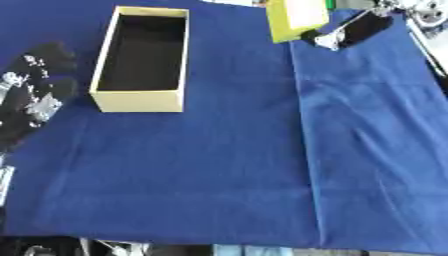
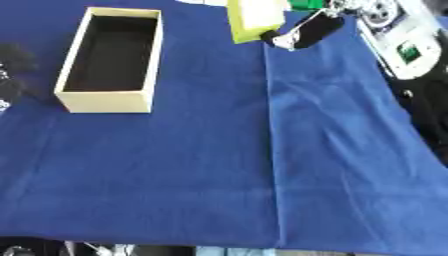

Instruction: Pick up objects on the table and place them in the box.

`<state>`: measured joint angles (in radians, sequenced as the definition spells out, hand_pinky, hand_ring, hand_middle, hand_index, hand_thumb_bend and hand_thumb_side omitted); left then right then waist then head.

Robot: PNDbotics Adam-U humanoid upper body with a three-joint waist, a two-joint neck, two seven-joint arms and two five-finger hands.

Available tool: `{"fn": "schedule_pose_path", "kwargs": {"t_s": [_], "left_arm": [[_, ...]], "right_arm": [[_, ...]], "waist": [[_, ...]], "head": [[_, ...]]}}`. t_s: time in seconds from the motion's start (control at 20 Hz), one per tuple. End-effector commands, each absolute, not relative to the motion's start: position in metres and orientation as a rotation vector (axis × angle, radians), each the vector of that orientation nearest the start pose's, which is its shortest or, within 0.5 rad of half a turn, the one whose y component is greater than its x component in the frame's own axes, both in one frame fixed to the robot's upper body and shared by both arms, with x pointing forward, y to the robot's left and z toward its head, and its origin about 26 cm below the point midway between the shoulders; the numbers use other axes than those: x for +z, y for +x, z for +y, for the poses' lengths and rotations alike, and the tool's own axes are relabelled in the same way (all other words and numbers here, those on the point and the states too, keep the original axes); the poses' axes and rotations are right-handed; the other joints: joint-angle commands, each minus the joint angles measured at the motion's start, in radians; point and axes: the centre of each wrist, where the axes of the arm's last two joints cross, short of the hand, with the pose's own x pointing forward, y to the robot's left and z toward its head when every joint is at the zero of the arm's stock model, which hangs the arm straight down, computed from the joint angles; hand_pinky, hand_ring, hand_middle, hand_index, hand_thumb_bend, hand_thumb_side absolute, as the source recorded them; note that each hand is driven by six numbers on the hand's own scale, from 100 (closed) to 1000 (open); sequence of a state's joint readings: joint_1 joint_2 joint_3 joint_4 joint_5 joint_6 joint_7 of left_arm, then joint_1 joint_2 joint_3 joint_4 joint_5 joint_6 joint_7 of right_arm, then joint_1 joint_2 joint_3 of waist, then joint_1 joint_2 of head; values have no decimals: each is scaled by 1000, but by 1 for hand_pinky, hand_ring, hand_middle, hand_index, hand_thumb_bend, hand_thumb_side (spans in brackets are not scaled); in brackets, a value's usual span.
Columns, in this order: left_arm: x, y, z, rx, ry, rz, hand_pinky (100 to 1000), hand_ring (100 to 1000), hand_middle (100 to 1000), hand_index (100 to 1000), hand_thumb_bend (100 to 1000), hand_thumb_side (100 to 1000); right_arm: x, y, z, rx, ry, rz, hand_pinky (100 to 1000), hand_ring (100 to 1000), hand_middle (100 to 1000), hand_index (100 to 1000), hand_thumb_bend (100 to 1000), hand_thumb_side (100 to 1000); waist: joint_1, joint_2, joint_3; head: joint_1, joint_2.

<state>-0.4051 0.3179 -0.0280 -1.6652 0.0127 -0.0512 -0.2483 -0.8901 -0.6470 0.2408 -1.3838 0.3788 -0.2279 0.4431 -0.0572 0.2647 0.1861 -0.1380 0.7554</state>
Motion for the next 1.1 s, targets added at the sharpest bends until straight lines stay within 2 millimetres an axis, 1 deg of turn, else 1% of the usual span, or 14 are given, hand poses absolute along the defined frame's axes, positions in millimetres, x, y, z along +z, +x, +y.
{"fn": "schedule_pose_path", "kwargs": {"t_s": [0.05, 0.4, 0.6, 0.75, 0.9, 1.1], "left_arm": [[164, 357, 264, -657, -1, -2051, 614, 844, 798, 924, 555, 555], [165, 359, 256, -684, -37, -2052, 614, 844, 797, 923, 555, 557], [166, 359, 251, -701, -59, -2053, 614, 841, 790, 918, 559, 559], [166, 360, 249, -711, -74, -2055, 613, 837, 782, 914, 564, 561], [167, 360, 246, -722, -92, -2058, 612, 831, 776, 909, 563, 563], [167, 361, 243, -728, -107, -2060, 609, 821, 766, 904, 562, 565]], "right_arm": [[299, 431, -262, 1546, -664, -1914, 811, 720, 392, 606, 135, 100], [300, 457, -228, 1549, -706, -1937, 813, 724, 405, 622, 130, 100], [297, 467, -210, 1543, -725, -1954, 813, 724, 415, 637, 123, 100], [292, 472, -196, 1554, -744, -1962, 816, 729, 430, 654, 118, 100], [286, 475, -179, 1591, -770, -1970, 817, 734, 467, 684, 104, 100], [275, 475, -162, 1668, -822, -1975, 824, 743, 527, 720, 100, 100]], "waist": [[4, -22, 10], [4, -20, 48], [3, -17, 69], [4, -14, 82], [4, -12, 94], [4, -8, 102]], "head": [[-14, 7], [-48, 2], [-69, -4], [-84, -8], [-97, -10], [-110, -10]]}}
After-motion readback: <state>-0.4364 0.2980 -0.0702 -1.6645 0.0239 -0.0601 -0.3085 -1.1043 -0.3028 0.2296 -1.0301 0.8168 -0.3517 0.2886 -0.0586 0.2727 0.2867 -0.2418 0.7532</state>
